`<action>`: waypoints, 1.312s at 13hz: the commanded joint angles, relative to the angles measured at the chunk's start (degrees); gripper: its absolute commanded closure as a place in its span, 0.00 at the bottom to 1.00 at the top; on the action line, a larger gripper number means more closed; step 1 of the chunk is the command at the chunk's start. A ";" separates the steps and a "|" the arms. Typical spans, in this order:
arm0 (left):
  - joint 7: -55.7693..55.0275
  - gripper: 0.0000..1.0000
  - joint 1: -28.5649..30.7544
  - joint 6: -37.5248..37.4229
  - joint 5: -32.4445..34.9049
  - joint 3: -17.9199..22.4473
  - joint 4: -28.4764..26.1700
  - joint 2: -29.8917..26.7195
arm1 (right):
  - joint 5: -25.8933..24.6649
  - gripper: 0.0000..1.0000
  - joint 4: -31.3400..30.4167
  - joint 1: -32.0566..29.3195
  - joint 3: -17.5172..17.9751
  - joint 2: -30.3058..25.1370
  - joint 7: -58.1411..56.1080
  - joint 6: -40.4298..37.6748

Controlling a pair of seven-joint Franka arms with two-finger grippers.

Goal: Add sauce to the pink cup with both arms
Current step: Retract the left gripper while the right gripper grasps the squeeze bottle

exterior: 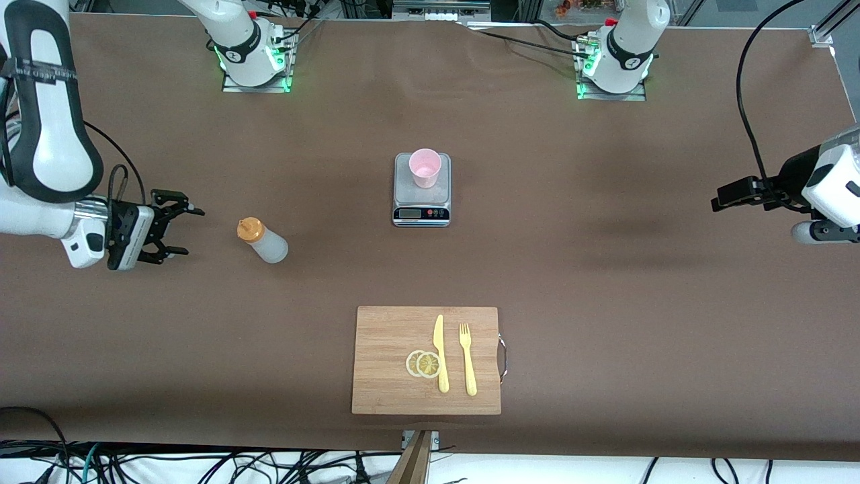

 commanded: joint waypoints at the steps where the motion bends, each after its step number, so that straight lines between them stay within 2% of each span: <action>1: 1.57 0.00 0.50 -1.44 2.16 -1.00 -0.81 -1.82 | 10.09 0.00 -0.13 -1.67 0.26 5.78 -19.24 -0.13; 3: 1.48 0.00 -0.12 -2.23 2.16 -1.00 -0.38 -1.47 | 19.51 0.00 -0.13 -2.47 0.26 11.32 -35.44 -1.88; 5: 1.57 0.00 0.05 -2.59 2.25 -0.91 -0.29 -0.77 | 24.27 0.00 -0.13 -2.47 0.35 14.50 -39.63 -6.79; 10: 1.74 0.00 0.49 -2.59 2.16 -0.91 -0.29 -0.59 | 24.82 0.00 1.01 -1.85 1.40 15.47 -41.83 -14.27; 13: 2.88 0.00 1.20 -2.59 2.16 -0.74 -0.29 -0.33 | 24.82 0.04 1.54 -1.50 1.49 17.57 -42.09 -14.81; 15: 3.06 0.00 1.29 -2.59 2.07 -0.74 -0.20 -0.07 | 24.82 0.31 2.50 -1.50 2.19 18.64 -42.45 -14.81; 17: 3.06 0.00 1.20 -2.50 2.07 -0.74 -0.11 0.02 | 24.82 0.64 3.56 -1.50 2.28 20.13 -42.36 -14.90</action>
